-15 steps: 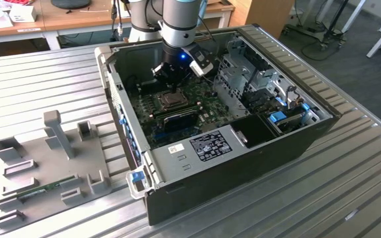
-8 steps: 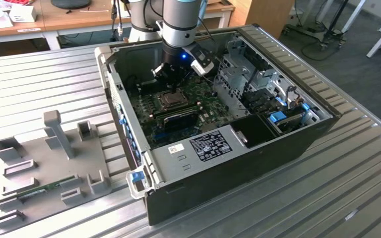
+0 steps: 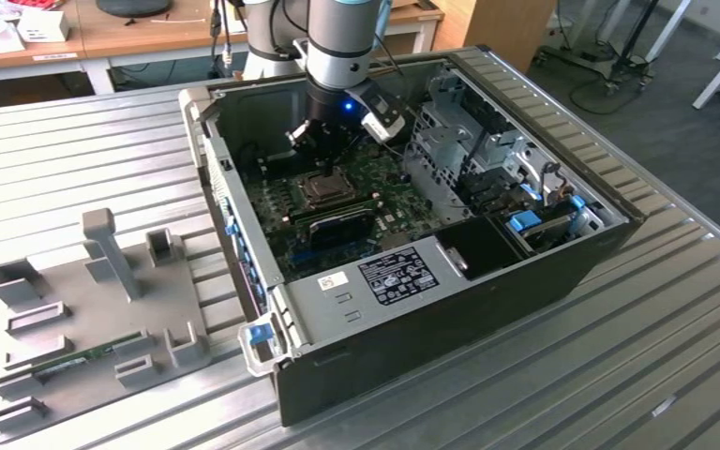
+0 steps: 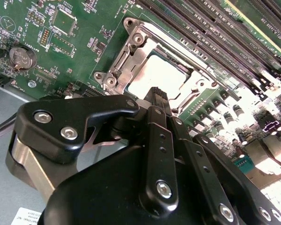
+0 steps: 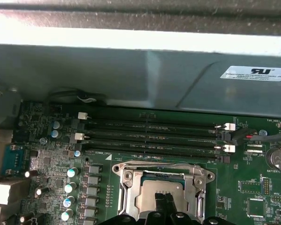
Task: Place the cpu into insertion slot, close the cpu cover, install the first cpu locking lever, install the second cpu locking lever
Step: 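Install the first cpu locking lever, then install the second cpu locking lever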
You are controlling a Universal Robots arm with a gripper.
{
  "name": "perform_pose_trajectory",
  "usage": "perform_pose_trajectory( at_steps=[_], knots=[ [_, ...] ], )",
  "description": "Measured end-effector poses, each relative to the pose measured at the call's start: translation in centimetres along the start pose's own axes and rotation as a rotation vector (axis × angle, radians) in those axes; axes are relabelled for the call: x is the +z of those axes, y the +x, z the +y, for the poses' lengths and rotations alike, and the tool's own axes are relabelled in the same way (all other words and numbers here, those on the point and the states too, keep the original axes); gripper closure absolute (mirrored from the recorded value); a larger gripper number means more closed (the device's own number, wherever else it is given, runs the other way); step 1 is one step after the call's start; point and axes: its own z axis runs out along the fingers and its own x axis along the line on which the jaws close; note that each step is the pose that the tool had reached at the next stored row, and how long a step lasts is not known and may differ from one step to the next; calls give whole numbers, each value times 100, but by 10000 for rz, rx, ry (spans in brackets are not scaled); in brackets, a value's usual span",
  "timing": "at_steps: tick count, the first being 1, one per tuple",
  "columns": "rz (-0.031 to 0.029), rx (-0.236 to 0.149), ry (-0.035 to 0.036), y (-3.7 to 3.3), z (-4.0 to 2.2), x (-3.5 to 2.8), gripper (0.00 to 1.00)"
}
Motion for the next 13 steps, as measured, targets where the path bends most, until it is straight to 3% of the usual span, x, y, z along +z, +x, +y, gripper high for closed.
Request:
perform_pose_trajectory(
  at_steps=[2,13],
  knots=[
    [52,-499,-8,0,0,0,89],
    [59,-561,-9,0,0,0,89]
  ],
)
